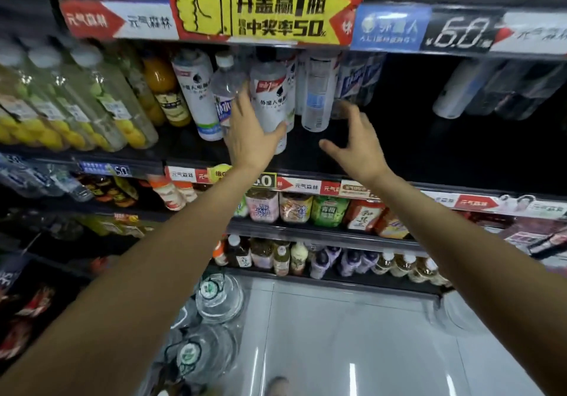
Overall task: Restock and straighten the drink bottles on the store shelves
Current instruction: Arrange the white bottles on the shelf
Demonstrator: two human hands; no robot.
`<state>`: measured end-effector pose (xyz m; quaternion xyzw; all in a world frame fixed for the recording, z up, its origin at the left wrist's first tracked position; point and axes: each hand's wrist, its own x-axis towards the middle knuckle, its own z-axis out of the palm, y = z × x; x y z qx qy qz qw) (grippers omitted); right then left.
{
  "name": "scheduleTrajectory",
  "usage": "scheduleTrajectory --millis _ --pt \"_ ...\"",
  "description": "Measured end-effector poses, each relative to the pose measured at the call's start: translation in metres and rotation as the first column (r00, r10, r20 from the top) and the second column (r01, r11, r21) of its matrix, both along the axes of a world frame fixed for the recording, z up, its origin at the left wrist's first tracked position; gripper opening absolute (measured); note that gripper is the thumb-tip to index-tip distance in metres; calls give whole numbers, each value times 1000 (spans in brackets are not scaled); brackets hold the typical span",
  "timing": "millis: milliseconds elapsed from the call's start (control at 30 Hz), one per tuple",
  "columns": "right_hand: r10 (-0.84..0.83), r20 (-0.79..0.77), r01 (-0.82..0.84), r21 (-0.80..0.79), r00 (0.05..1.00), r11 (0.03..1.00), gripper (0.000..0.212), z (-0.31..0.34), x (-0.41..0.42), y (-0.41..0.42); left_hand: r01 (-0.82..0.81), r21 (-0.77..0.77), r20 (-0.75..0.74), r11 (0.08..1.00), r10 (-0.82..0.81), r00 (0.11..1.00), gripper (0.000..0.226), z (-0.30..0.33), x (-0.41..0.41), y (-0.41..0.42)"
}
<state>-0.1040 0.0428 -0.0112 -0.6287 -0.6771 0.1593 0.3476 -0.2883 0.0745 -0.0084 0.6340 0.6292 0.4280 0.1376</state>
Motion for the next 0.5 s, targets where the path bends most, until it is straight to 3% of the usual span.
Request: scheduleTrajectory --millis 200,333,500 --pt "-171 -135 188 133 976 973 70 -32 -16 63 -230 105 -73 968 238 969 104 -41 30 23" --pt "-245 -228 291 195 942 937 76 -54 -26 97 -283 316 -20 906 304 952 109 -70 33 41" --pt "-268 -264 337 267 926 903 90 -60 -29 120 -275 433 -43 859 324 945 110 -88 29 53"
